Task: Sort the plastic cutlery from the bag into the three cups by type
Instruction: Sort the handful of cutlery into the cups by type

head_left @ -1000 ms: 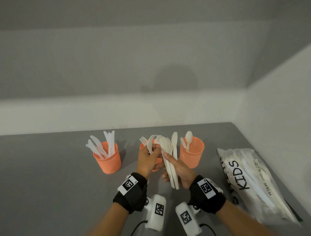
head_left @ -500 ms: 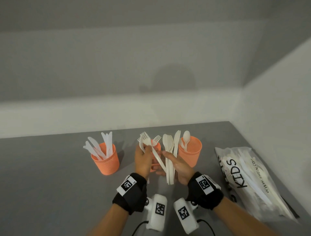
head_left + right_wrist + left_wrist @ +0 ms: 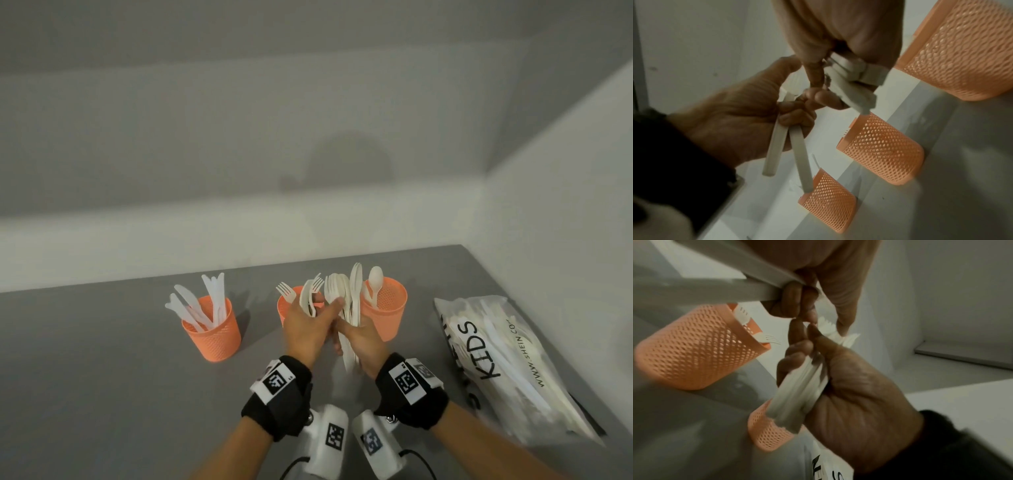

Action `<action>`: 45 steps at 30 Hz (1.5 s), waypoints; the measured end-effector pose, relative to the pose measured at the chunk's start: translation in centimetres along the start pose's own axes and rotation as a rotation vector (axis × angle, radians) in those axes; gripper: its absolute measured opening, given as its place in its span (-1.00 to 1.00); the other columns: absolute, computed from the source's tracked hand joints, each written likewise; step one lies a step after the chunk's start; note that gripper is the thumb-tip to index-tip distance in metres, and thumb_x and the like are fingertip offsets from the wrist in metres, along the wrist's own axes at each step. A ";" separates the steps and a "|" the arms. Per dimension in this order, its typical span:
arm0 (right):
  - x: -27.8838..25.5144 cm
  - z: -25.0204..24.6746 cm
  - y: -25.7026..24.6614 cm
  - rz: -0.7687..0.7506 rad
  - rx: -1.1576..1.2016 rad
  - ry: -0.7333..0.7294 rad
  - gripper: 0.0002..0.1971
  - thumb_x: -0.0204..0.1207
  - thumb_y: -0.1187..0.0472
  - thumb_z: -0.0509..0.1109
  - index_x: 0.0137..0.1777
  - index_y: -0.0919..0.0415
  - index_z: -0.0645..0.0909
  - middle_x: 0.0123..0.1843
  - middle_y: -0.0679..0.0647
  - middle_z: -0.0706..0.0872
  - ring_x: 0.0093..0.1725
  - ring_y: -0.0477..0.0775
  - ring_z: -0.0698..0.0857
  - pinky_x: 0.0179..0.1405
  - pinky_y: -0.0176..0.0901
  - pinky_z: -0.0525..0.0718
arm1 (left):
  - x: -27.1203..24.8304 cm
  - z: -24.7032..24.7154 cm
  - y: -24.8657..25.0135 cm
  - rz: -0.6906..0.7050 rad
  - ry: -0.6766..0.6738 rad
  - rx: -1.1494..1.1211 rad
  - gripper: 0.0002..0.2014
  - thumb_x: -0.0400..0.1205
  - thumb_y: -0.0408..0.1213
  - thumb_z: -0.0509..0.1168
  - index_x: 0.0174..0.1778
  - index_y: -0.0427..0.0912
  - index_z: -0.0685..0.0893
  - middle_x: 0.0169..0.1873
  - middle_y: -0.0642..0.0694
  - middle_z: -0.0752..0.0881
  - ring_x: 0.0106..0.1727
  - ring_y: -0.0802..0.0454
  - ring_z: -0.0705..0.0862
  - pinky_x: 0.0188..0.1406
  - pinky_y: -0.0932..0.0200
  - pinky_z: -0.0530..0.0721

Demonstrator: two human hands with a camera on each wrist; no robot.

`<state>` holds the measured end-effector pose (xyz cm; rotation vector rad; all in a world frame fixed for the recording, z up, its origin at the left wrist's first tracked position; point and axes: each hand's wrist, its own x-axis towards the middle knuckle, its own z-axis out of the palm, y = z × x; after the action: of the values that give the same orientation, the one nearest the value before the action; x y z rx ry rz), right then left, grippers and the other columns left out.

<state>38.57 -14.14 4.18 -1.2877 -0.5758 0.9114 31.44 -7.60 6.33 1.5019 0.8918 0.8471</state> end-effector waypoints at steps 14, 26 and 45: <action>0.0 -1.6 -0.7 0.092 0.054 -0.080 -0.74 0.64 0.03 0.19 0.07 0.17 0.62 -0.42 0.11 0.70 -0.51 0.00 0.67 -0.46 -0.17 0.71 | 1.8 -1.0 -0.4 -0.072 0.160 -0.186 -0.80 0.68 -0.32 0.15 -0.24 -0.26 0.56 -0.46 -0.08 0.58 -0.41 0.03 0.56 -0.33 0.17 0.53; 1.3 -2.3 0.9 -0.111 -0.182 -0.030 -0.74 0.45 0.48 0.36 0.15 0.42 0.61 -0.31 0.34 0.68 -0.46 -0.07 0.63 -0.51 -0.28 0.58 | 0.3 0.6 0.9 0.183 -0.119 0.048 -0.93 0.50 -0.36 0.44 -0.25 -0.19 0.67 -0.42 -0.02 0.73 -0.36 0.13 0.71 -0.30 0.34 0.66; 8.4 -6.5 -3.7 -0.220 -0.026 0.638 -0.59 0.57 0.16 0.35 -0.50 0.13 0.36 -0.72 -0.09 0.37 -0.74 -0.21 0.36 -0.51 -0.24 0.38 | 8.6 -2.8 2.0 -0.020 0.287 -0.202 -0.50 0.68 0.04 0.11 -0.52 -0.20 0.39 -0.57 -0.13 0.44 -0.61 0.14 0.44 -0.47 0.27 0.48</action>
<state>49.25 -10.81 5.35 -1.4137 -0.2155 0.2782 32.98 1.17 8.87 1.2128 0.9958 1.1224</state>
